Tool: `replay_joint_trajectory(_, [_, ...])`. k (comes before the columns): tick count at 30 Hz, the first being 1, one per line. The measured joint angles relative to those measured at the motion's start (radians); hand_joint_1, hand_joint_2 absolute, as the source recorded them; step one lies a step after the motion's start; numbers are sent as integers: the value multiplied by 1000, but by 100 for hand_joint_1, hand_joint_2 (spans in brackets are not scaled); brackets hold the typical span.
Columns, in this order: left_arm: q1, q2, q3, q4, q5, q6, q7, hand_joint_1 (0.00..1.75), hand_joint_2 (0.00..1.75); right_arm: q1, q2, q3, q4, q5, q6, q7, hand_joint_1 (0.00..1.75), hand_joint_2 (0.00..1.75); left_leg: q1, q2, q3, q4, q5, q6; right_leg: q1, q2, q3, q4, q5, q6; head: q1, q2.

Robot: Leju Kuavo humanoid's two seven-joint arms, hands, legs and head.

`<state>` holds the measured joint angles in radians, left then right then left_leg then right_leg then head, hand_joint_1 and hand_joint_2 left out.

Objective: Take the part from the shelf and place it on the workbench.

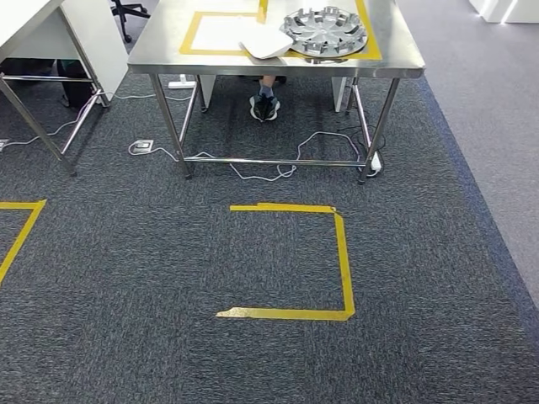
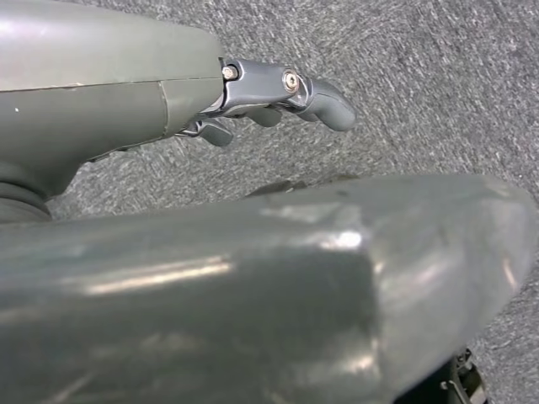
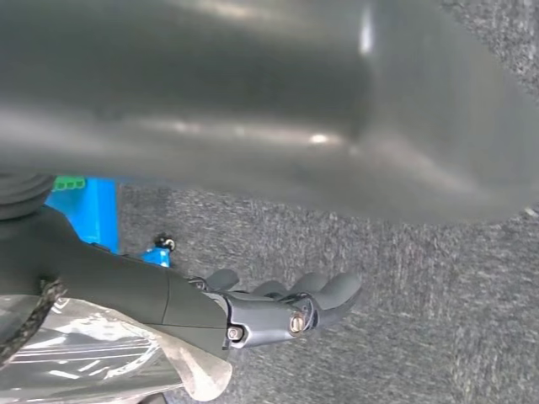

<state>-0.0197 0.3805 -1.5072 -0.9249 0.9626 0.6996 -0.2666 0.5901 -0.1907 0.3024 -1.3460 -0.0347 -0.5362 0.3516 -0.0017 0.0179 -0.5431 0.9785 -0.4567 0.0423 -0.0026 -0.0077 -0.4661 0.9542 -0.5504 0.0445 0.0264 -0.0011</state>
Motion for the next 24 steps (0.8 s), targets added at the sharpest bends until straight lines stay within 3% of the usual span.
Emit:
replay_joint_trajectory(2, [-1,-1,-2,0,0,0,-1,0,0,-1,-9,12,1,-7,-5,-2,0,0,6,9,-3,-10,7,5,-3,4,-40,84,-59,9,3,0])
replay_joint_trajectory(4, [-2,-1,-4,0,0,0,-1,0,0,-2,-15,20,2,-10,-7,-2,0,0,8,20,-9,-10,9,5,-9,5,-109,222,-126,20,5,0])
replay_joint_trajectory(5, [-2,-1,-5,0,0,0,-1,0,0,-2,-18,24,3,-10,-8,-2,0,0,8,27,-11,-10,9,4,-13,5,-132,270,-138,25,5,0])
replay_joint_trajectory(6, [-2,-2,-6,0,0,-1,-1,0,0,-1,-20,26,5,-10,-8,-2,0,0,10,34,-12,-9,9,2,-16,4,-135,275,-128,29,5,0])
replay_joint_trajectory(7, [-2,-2,-6,0,0,-1,-1,0,0,-1,-22,28,6,-10,-8,-2,0,0,13,41,-13,-7,8,-2,-21,0,-116,237,-98,34,5,0])
replay_joint_trajectory(9, [-2,-1,-6,0,0,-1,-1,0,0,-3,-26,30,7,-10,-9,-2,0,0,17,56,-13,3,4,-15,-28,-30,-45,93,-26,42,6,0])
replay_joint_trajectory(11, [-2,0,-6,0,0,-1,-2,0,0,-6,-27,31,8,-10,-9,-2,0,0,17,68,-10,13,-2,-32,-28,-52,-6,7,6,31,4,0])
replay_joint_trajectory(14, [-4,0,-6,-1,1,-1,-3,0,0,-6,-28,34,8,-10,-10,-3,0,0,22,85,-5,17,-3,-55,-23,-32,-12,5,12,-1,1,0])
replay_joint_trajectory(16, [-3,-1,-6,-1,0,-1,-3,0,0,-6,-29,36,9,-13,-12,-3,0,0,27,58,-15,53,-40,-65,-24,-15,-18,4,21,-18,0,0])
replay_joint_trajectory(18, [-1,-1,-6,-1,1,-1,-3,0,0,-9,-30,42,9,-22,-18,-3,0,0,28,12,-55,164,-119,-68,-22,4,-22,4,28,-29,-2,0])
replay_joint_trajectory(20, [0,0,-6,-1,2,-1,-3,0,0,-11,-32,48,9,-30,-23,-3,0,0,25,-6,-96,283,-174,-64,-16,26,-23,6,32,-34,-2,0])
replay_joint_trajectory(21, [0,0,-6,-1,3,-1,-3,0,0,-11,-33,50,10,-33,-25,-3,0,0,24,-8,-99,302,-172,-61,-13,39,-22,7,33,-35,-2,0])
replay_joint_trajectory(22, [0,0,-6,-1,3,-1,-3,0,0,-12,-34,52,10,-34,-25,-3,0,0,22,-12,-86,281,-150,-55,-11,53,-21,8,33,-35,-2,0])
replay_joint_trajectory(23, [0,0,-6,-1,3,-1,-3,0,0,-12,-34,54,10,-35,-26,-3,0,0,19,-20,-58,226,-112,-47,-8,66,-19,9,33,-34,-2,0])
replay_joint_trajectory(24, [1,1,-7,-1,3,-1,-3,0,0,-13,-34,55,10,-35,-27,-3,0,0,17,-45,-26,158,-76,-37,-8,79,-22,9,33,-34,-1,0])
